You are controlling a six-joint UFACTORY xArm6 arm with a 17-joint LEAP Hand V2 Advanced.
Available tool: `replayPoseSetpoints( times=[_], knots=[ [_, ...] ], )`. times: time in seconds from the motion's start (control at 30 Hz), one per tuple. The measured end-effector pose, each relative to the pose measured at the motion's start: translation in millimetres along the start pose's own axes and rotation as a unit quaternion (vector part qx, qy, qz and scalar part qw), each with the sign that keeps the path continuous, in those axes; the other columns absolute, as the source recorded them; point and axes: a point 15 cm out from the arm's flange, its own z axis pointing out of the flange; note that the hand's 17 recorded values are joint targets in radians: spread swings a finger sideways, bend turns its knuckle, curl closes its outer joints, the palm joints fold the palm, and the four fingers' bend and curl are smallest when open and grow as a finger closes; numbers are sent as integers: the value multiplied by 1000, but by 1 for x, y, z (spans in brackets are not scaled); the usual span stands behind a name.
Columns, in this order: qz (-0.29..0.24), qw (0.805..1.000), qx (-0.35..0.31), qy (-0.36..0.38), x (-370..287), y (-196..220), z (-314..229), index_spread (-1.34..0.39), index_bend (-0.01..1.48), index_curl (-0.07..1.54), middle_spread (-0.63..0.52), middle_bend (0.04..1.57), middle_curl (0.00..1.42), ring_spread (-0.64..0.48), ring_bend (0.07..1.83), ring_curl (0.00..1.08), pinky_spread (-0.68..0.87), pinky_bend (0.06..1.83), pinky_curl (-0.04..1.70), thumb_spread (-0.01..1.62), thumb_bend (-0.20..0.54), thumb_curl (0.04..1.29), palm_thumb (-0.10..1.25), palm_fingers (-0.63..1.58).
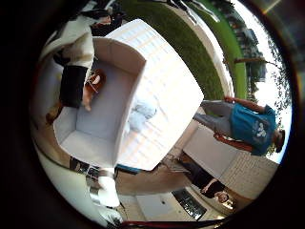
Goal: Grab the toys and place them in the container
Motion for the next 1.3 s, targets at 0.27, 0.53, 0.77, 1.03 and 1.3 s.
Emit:
replayPoseSetpoints(
  times=[0.27,0.53,0.77,1.03,1.3],
  knots=[
    [2,1000,-19,-8,10,0,13,-539,137,811,29,292,470,253,618,412,394,837,680,1204,-26,562,769,-252],
    [7,1000,1,-9,26,26,-14,-487,99,553,49,147,375,302,454,331,458,678,541,1179,-25,526,765,-147],
    [22,1000,8,-18,53,73,-20,-449,128,406,52,151,326,306,408,317,480,624,470,1169,-24,500,769,-79],
    [87,995,15,-40,120,137,-9,-367,139,343,60,172,318,300,397,316,475,578,427,1171,-26,486,758,-35],
    [137,990,-2,-27,180,180,16,-277,163,307,60,182,327,287,381,314,456,512,376,1172,-23,475,751,13]
  ],
)
